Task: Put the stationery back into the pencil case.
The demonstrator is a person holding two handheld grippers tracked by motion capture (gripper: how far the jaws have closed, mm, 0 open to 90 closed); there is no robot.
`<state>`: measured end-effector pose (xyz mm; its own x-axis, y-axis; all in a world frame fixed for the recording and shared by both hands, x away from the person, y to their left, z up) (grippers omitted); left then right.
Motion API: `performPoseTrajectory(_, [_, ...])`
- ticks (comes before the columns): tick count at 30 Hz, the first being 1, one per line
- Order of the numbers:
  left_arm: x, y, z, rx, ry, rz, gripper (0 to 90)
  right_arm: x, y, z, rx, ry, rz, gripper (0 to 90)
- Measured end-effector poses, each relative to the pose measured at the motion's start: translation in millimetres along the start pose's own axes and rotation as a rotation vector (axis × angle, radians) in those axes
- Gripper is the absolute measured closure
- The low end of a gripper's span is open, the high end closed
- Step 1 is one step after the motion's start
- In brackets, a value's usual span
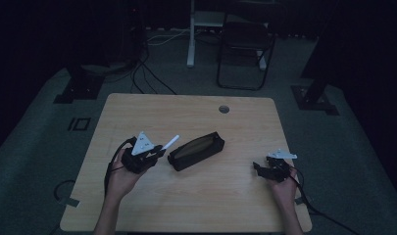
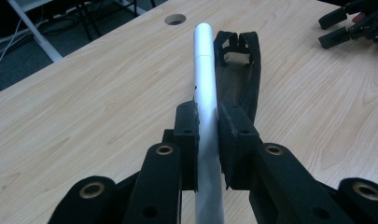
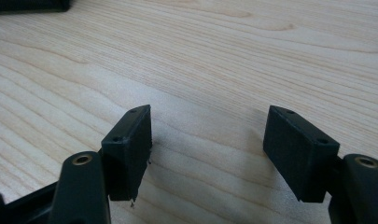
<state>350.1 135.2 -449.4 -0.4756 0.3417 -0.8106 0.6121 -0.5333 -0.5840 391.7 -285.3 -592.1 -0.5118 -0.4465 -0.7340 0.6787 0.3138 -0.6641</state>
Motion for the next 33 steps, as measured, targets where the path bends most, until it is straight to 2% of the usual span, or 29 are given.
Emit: performPoseTrajectory(33, [-22.3, 23.9, 14.1, 0.043, 0.012, 0.021, 78.7, -0.2, 0.2, -0.2, -0.001, 0.000, -0.001, 31.9])
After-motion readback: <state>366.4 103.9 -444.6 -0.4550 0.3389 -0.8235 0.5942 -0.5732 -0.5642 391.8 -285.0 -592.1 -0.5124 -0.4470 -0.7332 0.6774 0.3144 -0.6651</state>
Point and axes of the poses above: each handheld gripper's, and its own axes: y roughly forward along the jaws, x roughly out of its underside, z roughly to its right, the point moved 6 cm from there along y, roughly forward along the jaws, and after that the axes turned 12 degrees about -y, right-handed, at the moved point
